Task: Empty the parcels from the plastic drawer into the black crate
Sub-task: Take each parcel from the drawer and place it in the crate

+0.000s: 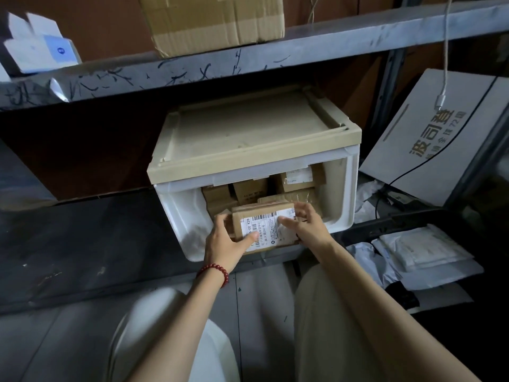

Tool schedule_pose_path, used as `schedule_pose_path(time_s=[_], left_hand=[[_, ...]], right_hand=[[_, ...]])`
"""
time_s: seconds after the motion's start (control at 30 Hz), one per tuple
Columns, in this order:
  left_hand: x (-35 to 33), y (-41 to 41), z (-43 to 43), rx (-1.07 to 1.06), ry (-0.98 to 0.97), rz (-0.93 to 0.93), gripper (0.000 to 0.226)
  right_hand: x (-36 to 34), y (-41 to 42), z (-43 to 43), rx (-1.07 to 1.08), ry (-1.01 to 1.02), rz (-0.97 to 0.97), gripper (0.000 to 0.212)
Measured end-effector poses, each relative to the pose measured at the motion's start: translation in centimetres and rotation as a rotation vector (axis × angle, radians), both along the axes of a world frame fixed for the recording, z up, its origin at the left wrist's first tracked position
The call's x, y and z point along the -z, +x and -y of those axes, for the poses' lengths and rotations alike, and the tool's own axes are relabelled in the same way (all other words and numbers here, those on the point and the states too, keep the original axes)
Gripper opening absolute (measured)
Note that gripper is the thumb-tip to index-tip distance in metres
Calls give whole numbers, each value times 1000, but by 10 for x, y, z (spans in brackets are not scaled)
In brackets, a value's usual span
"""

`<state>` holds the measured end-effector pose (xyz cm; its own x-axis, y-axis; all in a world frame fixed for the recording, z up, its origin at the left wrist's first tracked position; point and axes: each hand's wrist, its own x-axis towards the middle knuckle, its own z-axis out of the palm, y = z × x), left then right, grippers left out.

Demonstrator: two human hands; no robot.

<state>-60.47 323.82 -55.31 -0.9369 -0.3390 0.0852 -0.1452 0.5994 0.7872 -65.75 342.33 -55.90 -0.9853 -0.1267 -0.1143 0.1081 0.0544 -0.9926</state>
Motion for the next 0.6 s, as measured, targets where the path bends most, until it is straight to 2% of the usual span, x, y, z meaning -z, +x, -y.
schedule_pose_path(time_s=[0.1,0.2,0.4,0.6], left_hand=[[-4,-4,-22,43,72,-11,62],[-9,-13,-51,134,79,0,59],[-9,-31,-120,314,43,27,55],[-1,-51,-192,497,-73,31,49]], right_hand=[[-7,4,-27,40,-8,-51,47],[-8,11,-64,112,-22,-83,38],[0,25,-139,266,-140,-31,38],[23,43,-201,382,-90,95,55]])
